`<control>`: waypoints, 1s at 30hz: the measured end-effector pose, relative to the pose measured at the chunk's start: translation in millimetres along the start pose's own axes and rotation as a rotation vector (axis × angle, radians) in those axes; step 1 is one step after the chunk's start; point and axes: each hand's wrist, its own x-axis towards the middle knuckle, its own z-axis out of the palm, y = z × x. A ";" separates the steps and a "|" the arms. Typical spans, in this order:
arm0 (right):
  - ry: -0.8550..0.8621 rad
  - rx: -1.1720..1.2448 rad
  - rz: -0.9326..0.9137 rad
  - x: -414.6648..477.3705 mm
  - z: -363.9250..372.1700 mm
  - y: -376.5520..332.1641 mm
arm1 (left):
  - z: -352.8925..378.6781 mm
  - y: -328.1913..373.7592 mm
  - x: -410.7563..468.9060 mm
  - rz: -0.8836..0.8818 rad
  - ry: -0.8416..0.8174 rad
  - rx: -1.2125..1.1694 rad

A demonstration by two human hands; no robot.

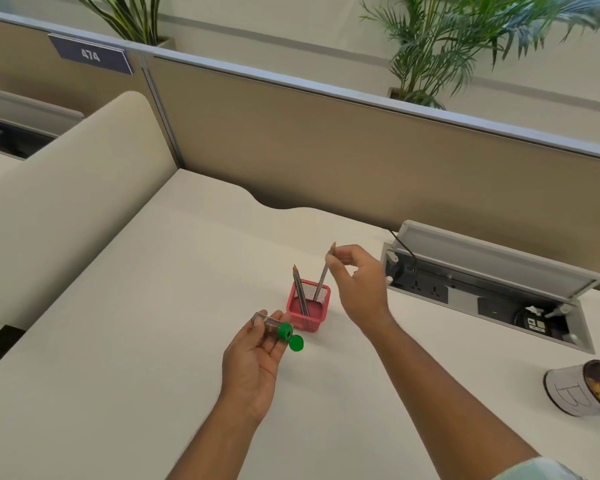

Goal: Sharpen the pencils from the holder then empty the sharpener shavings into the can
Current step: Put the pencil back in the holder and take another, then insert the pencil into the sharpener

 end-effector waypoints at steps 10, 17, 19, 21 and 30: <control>-0.052 -0.081 -0.060 -85.4 -69.5 -39.7 | 27.2 -13.5 -32.7 0.003 -0.142 0.074; -0.177 -0.359 -0.048 -147.5 -91.3 -30.2 | 35.2 -27.2 -55.4 -0.021 -0.207 0.102; -0.186 -0.416 -0.052 -163.8 -96.4 -26.4 | 37.2 -31.6 -63.3 -0.026 -0.217 0.112; -0.170 -0.446 -0.046 -178.0 -101.3 -24.3 | 37.9 -36.3 -70.3 -0.033 -0.230 0.125; -0.119 -0.496 -0.025 -203.9 -111.1 -25.5 | 39.4 -49.0 -87.2 -0.054 -0.255 0.175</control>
